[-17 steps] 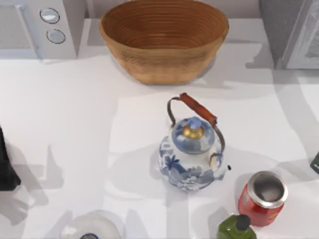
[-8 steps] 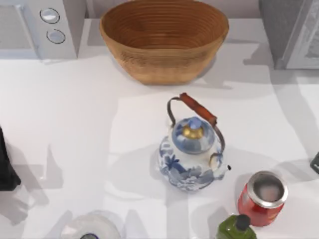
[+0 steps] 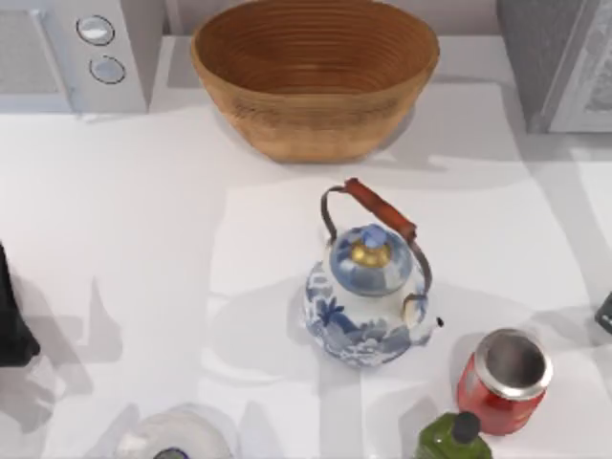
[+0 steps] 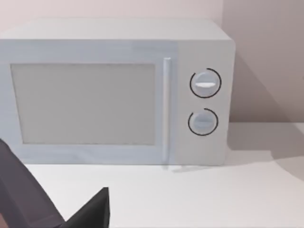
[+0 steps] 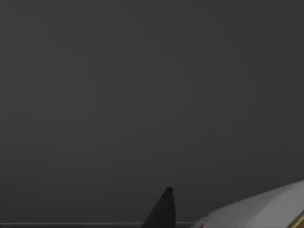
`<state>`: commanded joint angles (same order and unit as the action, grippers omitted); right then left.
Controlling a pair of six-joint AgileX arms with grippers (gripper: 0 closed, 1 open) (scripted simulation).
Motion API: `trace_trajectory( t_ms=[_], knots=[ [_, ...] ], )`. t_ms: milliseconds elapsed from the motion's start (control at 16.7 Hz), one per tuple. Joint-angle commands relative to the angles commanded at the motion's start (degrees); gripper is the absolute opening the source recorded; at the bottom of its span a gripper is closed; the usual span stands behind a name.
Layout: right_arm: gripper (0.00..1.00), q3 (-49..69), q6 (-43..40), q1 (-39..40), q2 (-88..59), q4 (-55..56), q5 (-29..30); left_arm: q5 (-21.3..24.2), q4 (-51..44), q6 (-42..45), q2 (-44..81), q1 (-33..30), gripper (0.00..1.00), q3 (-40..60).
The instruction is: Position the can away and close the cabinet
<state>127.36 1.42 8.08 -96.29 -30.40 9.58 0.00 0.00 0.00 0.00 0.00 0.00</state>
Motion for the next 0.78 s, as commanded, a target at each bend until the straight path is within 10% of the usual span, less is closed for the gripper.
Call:
trace_trajectory(
  t_ms=[780],
  knots=[
    [0.00, 30.27, -0.42, -2.55, -23.11, -8.43, -2.41, 0.00, 0.00, 0.00, 0.00, 0.00, 1.00, 0.00]
  ],
)
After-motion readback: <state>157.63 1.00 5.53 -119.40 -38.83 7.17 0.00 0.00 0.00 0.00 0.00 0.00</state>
